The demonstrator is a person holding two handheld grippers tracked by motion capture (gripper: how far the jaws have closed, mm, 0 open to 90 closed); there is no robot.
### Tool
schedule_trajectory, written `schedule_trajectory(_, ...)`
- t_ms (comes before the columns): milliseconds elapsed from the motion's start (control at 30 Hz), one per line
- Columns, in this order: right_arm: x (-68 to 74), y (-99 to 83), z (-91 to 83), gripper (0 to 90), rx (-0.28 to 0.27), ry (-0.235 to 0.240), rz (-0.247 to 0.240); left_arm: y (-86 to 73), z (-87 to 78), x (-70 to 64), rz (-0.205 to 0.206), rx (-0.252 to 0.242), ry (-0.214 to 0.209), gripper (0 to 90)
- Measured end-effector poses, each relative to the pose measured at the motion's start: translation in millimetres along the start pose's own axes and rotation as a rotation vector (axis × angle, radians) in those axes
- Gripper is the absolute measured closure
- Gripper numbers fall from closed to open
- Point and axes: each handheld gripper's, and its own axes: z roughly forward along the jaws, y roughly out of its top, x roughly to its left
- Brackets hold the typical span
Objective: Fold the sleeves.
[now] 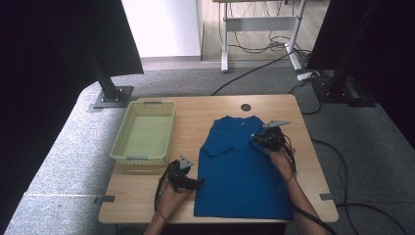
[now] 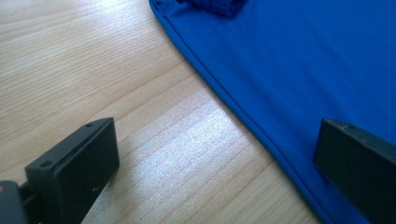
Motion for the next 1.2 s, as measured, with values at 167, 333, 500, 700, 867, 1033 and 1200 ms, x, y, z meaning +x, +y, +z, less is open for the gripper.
schedule_trajectory(167,-11.5,-5.7,-16.2,68.1,-0.001,-0.034,0.007,0.0,0.0,-0.1,-0.001,0.000,0.000,0.0)
schedule_trajectory(333,-22.4,-18.3,-32.8,62.1,0.005,-0.064,0.018,0.0,0.0,0.0,-0.001,0.000,0.000,0.0)
schedule_trajectory(500,-28.1,-30.6,-44.8,56.0,0.014,-0.090,0.020,0.0,0.0,0.0,-0.001,0.001,-0.001,0.0)
schedule_trajectory(700,-32.5,-46.6,-53.0,51.8,0.030,-0.110,0.018,0.0,0.0,0.0,-0.001,0.001,0.000,0.0)
schedule_trajectory(867,-37.3,-58.7,-49.9,50.0,0.058,-0.122,0.017,0.1,0.0,0.0,0.001,0.001,0.000,0.0)
schedule_trajectory(1033,-43.7,-67.6,-41.5,47.0,0.083,-0.138,0.029,0.0,0.1,-0.1,-0.001,0.000,0.000,0.0)
schedule_trajectory(1200,-50.0,-68.1,-44.3,46.3,0.082,-0.190,0.051,0.1,0.0,0.0,0.001,0.002,0.000,0.0)
